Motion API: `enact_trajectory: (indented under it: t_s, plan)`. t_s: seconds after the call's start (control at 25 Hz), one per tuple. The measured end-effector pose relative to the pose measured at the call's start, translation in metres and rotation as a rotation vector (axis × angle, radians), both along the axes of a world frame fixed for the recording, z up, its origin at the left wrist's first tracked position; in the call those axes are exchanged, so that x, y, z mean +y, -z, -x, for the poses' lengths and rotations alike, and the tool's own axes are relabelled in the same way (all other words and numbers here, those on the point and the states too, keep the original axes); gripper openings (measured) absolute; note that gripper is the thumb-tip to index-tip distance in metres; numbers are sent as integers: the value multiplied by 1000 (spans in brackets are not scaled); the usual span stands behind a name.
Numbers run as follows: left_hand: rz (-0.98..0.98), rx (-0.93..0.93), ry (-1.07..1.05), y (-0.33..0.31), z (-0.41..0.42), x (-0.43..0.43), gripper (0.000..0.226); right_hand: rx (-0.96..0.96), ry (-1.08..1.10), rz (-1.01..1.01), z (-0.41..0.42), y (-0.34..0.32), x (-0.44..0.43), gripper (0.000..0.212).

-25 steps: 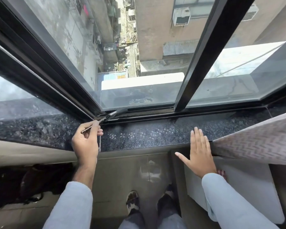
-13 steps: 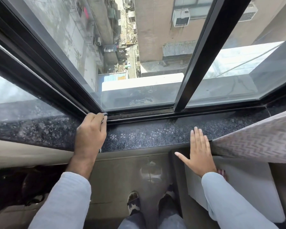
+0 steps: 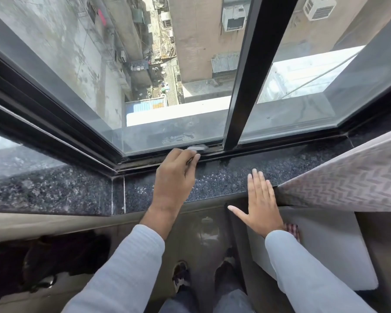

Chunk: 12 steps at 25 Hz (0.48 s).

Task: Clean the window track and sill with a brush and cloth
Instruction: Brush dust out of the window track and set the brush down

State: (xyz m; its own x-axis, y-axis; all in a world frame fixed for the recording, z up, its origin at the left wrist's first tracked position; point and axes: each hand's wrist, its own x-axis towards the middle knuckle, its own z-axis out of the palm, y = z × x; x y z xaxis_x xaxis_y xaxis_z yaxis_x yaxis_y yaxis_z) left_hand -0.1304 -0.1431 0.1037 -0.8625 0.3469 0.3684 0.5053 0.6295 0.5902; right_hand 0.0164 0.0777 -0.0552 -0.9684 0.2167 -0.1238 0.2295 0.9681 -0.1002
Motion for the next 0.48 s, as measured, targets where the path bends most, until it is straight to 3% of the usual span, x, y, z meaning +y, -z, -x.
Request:
enact_trajectory:
  t_s: [0.08, 0.28, 0.36, 0.48]
  plan:
    - [-267, -85, -109, -3, -6, 4, 8, -9, -1, -2, 0, 0, 1, 118]
    - [-719, -333, -265, 0, -31, -18, 11, -30, 1, -4, 0, -2, 0, 117]
    - [-796, -425, -206, 3, -40, -24, 11, -26, -6, 3, 1, -3, 0, 115]
    - [-701, -551, -51, 16, -47, 0, 11, -21, -24, -11, -3, 0, 7, 106]
